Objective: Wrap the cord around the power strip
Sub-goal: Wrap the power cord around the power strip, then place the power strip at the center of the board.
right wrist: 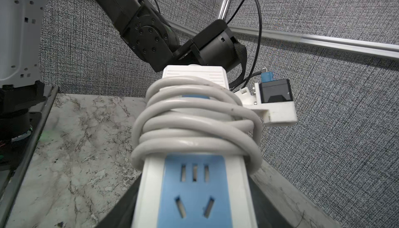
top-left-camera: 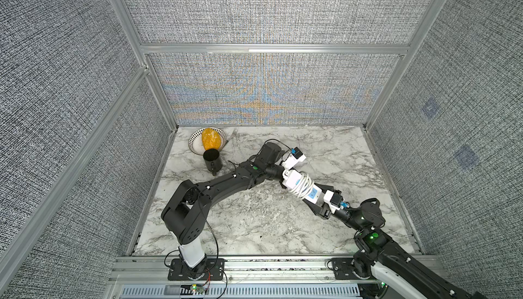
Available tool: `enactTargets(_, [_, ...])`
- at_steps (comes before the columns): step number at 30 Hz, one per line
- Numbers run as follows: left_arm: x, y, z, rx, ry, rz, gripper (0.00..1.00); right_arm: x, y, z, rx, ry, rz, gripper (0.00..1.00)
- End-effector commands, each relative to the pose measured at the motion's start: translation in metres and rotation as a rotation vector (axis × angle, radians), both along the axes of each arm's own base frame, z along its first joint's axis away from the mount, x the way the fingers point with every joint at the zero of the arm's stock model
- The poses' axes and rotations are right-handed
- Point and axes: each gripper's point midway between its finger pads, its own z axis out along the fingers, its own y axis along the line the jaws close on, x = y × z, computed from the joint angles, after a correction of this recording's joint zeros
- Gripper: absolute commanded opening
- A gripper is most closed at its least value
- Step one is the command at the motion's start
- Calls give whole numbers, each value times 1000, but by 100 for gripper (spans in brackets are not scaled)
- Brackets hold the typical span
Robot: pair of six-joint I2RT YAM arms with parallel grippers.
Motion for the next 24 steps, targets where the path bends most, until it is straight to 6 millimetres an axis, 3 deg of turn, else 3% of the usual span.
enactTargets(1, [-5, 20, -33, 153, 132, 65, 6, 7, -11, 19, 86, -64, -73, 0])
enactTargets(9, [-18, 37, -86, 290, 324, 54, 6, 14, -7, -29, 95, 108, -60, 0])
enactTargets(17, [-15, 38, -138, 373, 503, 64, 6, 22, -8, -77, 35, 255, -122, 0])
enactTargets(24, [-8, 42, -164, 414, 594, 87, 14, 18, -13, -110, 4, 335, -145, 0])
